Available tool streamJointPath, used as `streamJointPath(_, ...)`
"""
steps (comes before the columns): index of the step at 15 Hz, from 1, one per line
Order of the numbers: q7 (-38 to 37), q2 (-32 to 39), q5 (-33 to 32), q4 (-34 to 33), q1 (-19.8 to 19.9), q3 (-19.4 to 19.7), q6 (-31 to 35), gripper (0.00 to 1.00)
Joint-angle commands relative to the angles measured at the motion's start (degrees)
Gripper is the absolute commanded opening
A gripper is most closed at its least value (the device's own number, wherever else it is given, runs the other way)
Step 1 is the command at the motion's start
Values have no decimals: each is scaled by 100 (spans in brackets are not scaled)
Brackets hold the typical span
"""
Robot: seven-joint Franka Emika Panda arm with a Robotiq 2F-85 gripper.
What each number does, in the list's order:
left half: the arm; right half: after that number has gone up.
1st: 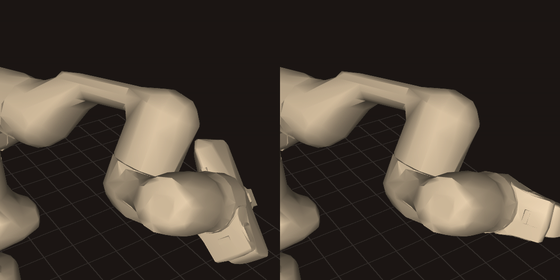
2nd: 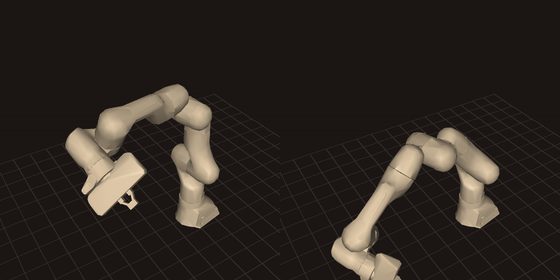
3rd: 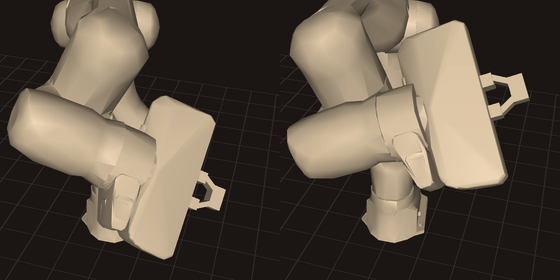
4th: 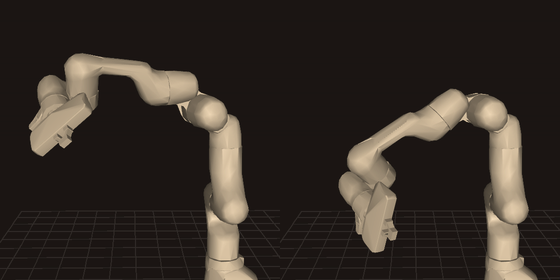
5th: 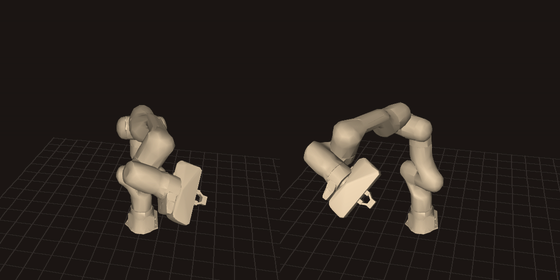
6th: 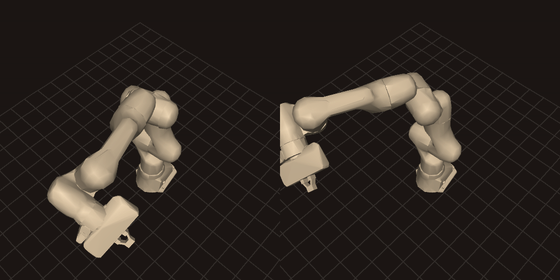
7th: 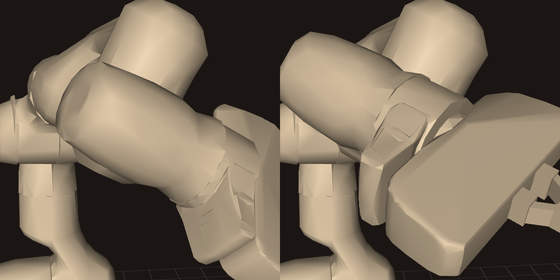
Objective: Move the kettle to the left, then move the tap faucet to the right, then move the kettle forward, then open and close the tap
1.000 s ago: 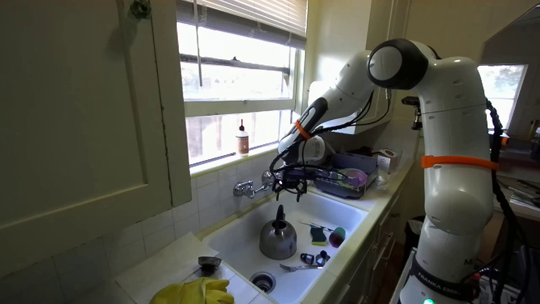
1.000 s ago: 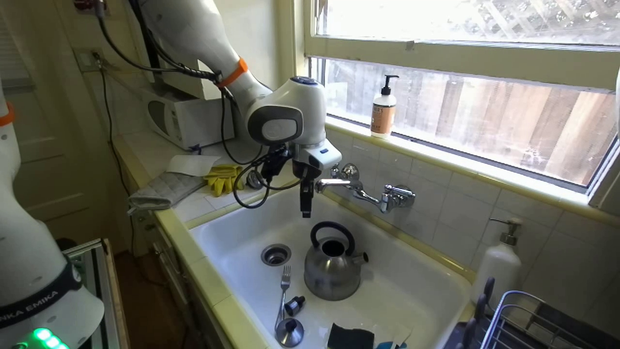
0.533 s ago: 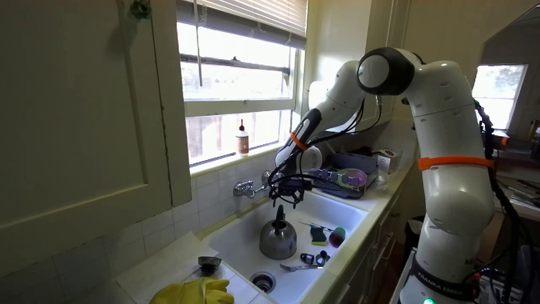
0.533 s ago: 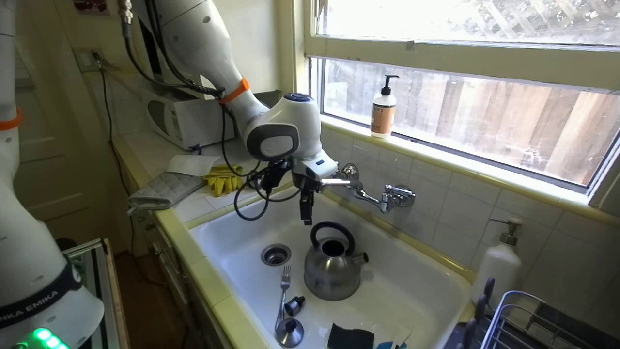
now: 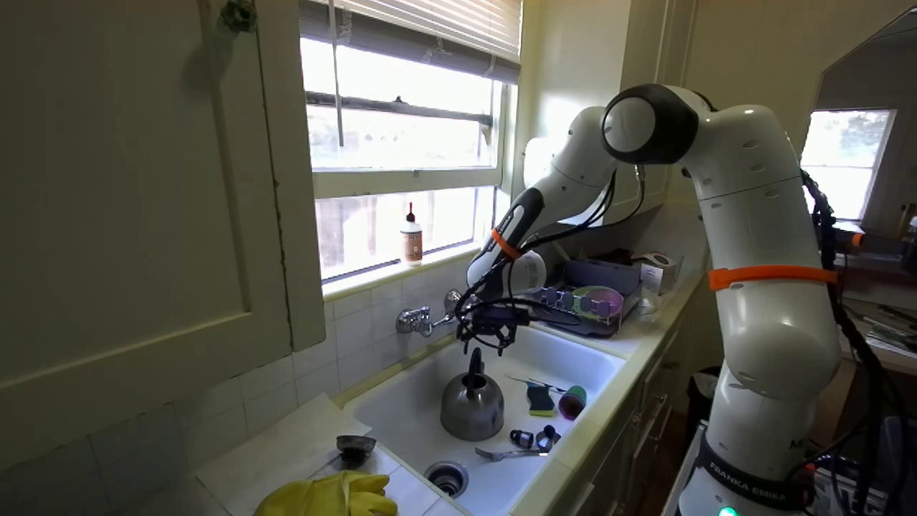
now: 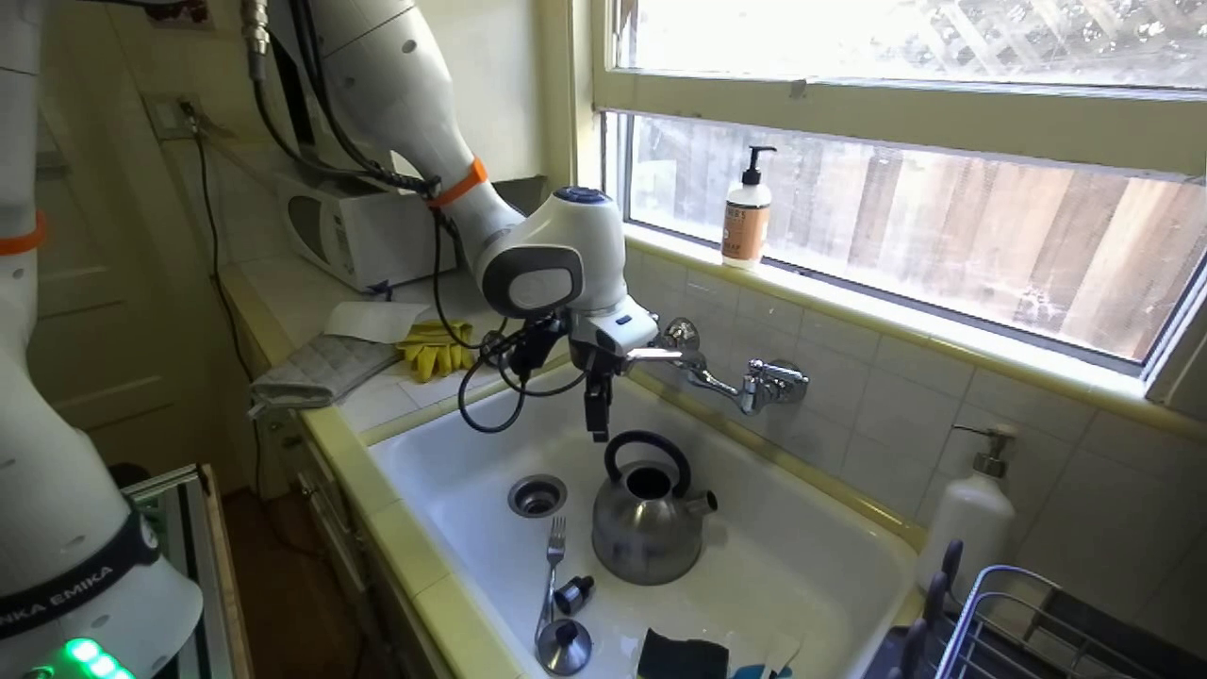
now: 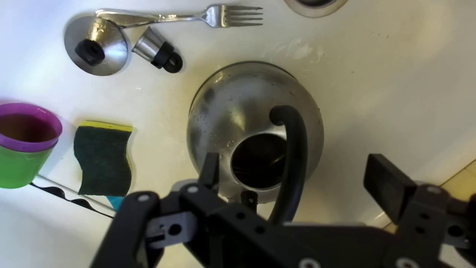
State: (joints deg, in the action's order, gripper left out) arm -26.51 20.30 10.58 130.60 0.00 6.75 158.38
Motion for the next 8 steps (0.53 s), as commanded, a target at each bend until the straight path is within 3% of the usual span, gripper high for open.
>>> streamJointPath(1, -120, 170, -116, 110, -202, 121, 456, 100)
streamJointPath(8, -150, 260, -44, 455, -458, 208, 1434, 100)
